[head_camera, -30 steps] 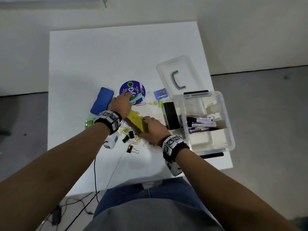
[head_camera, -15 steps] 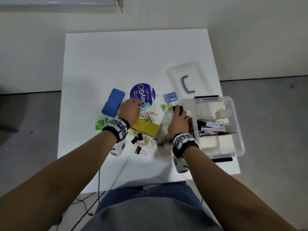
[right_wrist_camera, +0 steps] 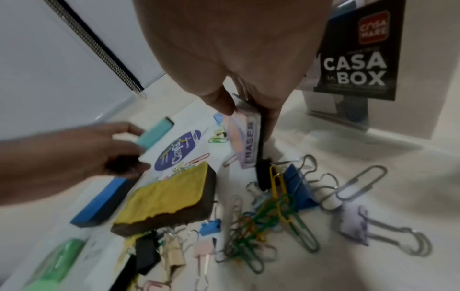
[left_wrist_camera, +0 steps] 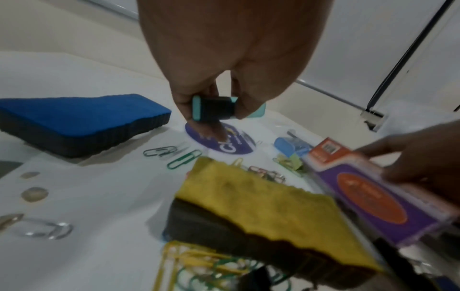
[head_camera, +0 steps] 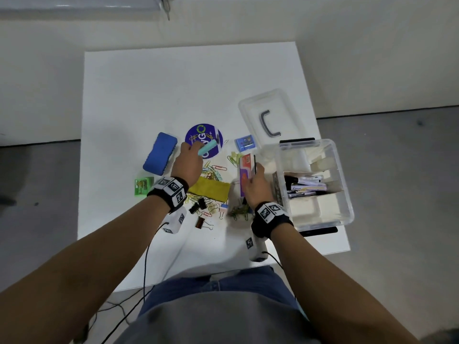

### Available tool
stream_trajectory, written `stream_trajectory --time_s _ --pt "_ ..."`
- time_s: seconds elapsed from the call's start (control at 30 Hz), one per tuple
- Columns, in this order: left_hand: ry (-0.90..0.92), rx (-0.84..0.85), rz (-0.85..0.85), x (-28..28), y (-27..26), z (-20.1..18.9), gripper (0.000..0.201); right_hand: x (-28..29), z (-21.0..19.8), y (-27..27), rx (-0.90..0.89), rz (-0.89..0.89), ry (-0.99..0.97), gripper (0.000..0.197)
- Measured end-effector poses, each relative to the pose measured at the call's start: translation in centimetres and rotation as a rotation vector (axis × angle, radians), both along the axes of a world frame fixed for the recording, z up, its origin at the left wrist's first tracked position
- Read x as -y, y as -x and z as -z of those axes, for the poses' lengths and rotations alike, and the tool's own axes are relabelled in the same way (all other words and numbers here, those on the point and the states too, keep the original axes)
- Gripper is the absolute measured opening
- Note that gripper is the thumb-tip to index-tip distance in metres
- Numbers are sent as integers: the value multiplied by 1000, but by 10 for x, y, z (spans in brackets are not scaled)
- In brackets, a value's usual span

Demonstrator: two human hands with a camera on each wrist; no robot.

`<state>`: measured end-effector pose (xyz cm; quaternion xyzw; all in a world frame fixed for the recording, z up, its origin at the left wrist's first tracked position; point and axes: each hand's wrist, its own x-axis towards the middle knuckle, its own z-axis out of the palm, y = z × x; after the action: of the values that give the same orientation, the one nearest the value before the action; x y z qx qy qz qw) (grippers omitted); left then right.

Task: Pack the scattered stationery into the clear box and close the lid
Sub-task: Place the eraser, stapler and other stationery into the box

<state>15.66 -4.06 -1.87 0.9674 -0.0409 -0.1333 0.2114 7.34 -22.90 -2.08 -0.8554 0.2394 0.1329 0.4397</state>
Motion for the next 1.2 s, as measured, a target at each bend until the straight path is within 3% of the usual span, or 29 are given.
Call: stream_trajectory --time_s 0.1,0.2,0.37,0.5,0.63,0.77,0.93,1.03,1.13,1.2 --pt "247 -24 86 9 6 -11 35 -2 -9 -1 64 -99 105 56" --pt "420 -140 215 20 18 -23 33 0 -31 -8 239 -146 43 62" --pt "593 -211 163 45 30 -47 20 30 -62 -24 254 -248 -40 25" --pt "630 -178 150 77 30 -59 18 83 -97 -21 238 -220 -75 14" --pt "552 -236 87 121 37 -54 33 158 -114 -5 211 -162 111 16" --pt "432 -347 112 162 54 -42 35 199 -106 17 64 -234 313 16" --pt "471 -396 43 170 66 -43 34 178 -80 33 -59 -367 412 23" --pt "436 -346 85 143 60 -41 30 159 -81 35 111 -276 503 19" --pt "186 -223 142 97 48 -25 14 123 -90 32 264 -246 417 9" --pt "-8 -178 213 63 45 -14 30 89 -92 26 272 -322 301 11"
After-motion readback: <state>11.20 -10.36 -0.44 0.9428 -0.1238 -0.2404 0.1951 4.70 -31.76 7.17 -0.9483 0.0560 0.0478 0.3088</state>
